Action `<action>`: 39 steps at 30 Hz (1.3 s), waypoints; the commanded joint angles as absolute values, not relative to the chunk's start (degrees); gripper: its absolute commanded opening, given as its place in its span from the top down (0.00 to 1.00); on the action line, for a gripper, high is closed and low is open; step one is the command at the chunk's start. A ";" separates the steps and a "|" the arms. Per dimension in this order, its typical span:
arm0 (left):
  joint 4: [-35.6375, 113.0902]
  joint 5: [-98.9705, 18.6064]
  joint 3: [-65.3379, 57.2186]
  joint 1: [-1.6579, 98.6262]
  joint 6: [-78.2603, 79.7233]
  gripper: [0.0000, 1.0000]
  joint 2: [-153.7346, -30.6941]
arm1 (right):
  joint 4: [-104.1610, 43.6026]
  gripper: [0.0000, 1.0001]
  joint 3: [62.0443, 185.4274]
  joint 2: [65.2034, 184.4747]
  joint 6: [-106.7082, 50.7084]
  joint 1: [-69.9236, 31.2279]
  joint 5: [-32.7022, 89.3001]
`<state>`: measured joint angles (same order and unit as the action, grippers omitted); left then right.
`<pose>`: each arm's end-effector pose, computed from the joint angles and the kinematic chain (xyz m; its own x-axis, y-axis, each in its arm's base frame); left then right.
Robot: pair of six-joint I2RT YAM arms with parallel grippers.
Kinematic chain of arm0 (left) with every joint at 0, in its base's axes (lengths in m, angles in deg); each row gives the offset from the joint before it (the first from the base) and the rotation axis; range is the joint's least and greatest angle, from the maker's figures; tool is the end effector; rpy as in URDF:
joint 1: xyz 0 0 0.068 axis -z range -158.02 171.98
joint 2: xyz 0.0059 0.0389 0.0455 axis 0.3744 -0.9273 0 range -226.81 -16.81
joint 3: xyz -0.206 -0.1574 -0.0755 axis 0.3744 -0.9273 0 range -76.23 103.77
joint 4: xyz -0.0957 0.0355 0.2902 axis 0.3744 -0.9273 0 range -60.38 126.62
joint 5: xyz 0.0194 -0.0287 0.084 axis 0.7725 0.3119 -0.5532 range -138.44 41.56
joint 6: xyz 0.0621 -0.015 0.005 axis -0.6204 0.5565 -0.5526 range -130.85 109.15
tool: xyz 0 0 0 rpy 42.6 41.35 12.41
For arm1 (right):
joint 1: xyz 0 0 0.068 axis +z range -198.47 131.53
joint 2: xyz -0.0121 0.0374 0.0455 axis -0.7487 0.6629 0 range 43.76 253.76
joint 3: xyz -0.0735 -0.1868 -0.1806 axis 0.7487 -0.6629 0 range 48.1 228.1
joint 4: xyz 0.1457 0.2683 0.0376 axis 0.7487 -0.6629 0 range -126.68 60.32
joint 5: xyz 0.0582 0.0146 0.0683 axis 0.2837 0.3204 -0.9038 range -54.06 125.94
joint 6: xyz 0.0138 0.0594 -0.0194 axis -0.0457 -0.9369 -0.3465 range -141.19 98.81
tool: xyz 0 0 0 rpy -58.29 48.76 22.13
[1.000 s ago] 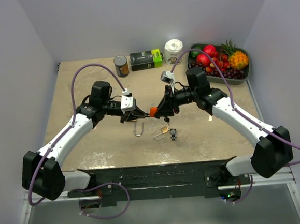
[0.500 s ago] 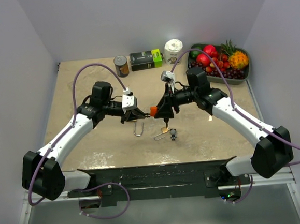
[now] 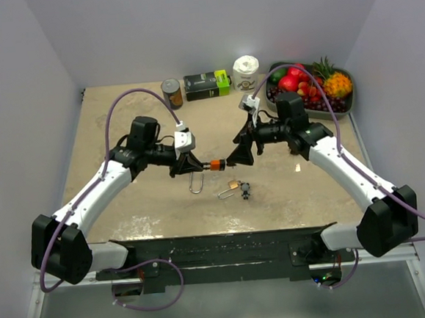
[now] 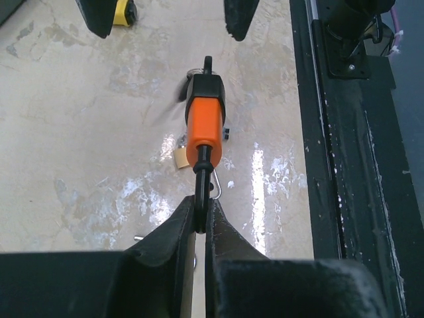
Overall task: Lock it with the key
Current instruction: Lock the lock.
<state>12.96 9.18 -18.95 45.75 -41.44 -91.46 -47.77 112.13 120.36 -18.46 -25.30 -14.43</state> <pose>0.2805 -0.1694 0.2687 -0.1108 0.3465 -0.9315 0.9934 0.0662 -0.0935 0.3069 0.1728 0.3083 -0.4274 -0.2160 -0.8779 -0.8814 0.3157 0.3514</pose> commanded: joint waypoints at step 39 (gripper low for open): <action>28.18 15.37 -17.87 49.31 -26.32 1.00 -88.88 | -48.24 1.00 113.41 120.49 6.59 -13.67 -11.44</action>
